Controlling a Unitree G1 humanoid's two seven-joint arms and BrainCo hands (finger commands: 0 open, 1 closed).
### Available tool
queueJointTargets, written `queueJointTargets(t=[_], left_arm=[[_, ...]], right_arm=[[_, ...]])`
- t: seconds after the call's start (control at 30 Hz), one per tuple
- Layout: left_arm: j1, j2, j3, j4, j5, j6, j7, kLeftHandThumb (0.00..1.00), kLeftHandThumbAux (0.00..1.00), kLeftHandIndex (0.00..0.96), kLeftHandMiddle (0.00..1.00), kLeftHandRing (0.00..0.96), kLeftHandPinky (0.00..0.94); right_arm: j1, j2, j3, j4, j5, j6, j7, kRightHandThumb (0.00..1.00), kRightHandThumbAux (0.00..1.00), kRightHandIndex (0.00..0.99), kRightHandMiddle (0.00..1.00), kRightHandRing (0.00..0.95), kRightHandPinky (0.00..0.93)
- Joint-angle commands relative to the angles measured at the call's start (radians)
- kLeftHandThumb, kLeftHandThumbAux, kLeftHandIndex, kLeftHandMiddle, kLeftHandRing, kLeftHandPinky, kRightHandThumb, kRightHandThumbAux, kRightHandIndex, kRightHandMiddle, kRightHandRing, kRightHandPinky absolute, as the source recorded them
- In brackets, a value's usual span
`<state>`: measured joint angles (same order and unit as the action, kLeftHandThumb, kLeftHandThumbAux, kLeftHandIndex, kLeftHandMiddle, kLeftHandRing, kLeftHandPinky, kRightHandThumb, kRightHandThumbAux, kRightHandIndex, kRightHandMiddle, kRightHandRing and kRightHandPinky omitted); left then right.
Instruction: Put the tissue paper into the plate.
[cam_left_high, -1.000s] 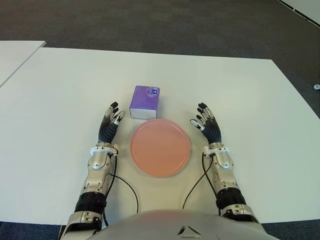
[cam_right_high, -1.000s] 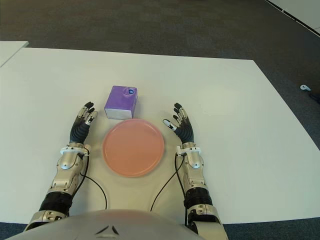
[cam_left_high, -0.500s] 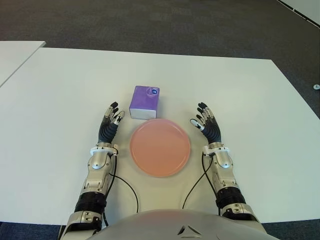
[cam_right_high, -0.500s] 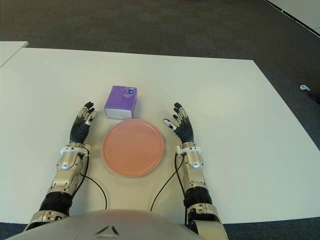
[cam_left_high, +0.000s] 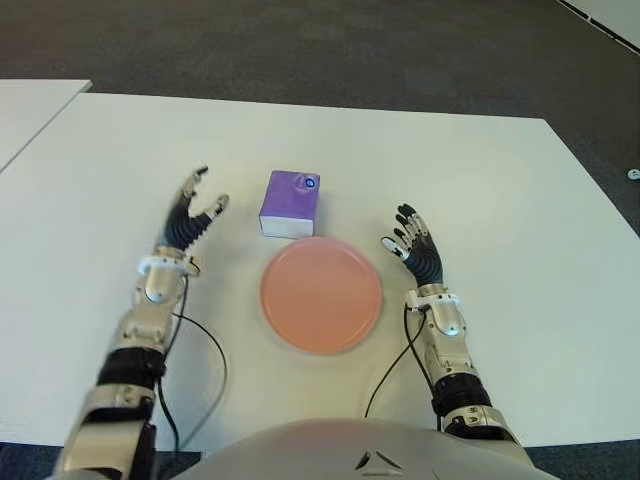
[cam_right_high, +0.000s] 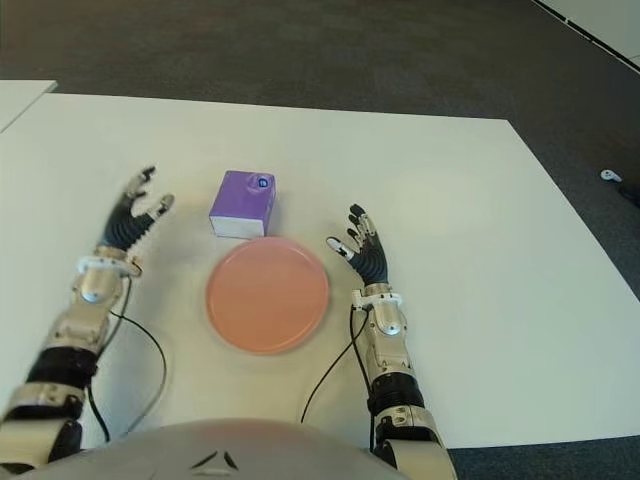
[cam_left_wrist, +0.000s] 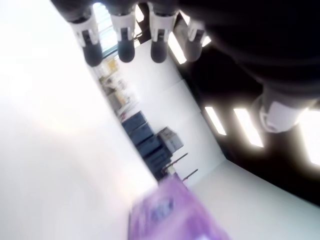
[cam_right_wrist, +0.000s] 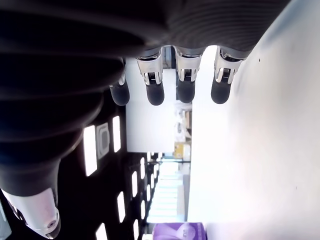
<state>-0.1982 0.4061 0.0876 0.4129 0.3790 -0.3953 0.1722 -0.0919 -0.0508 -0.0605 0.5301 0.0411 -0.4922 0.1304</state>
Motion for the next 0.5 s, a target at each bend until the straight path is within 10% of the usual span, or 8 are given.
queueJointTargets(t=[0.03, 0.5], left_arm=[[-0.079, 0.075, -0.074, 0.006, 0.203, 0.032, 0.120, 0.093, 0.357, 0.000, 0.000, 0.000, 0.000], [-0.229, 0.187, -0.268, 0.028, 0.529, 0.176, 0.254, 0.114, 0.311, 0.000, 0.000, 0.000, 0.000]], right_arm=[[0.067, 0.015, 0.009, 0.085, -0.007, 0.065, -0.008, 0.000, 0.664, 0.000, 0.000, 0.000, 0.000], [0.052, 0.014, 0.009, 0.119, -0.013, 0.059, -0.024, 0.000, 0.660, 0.000, 0.000, 0.000, 0.000]])
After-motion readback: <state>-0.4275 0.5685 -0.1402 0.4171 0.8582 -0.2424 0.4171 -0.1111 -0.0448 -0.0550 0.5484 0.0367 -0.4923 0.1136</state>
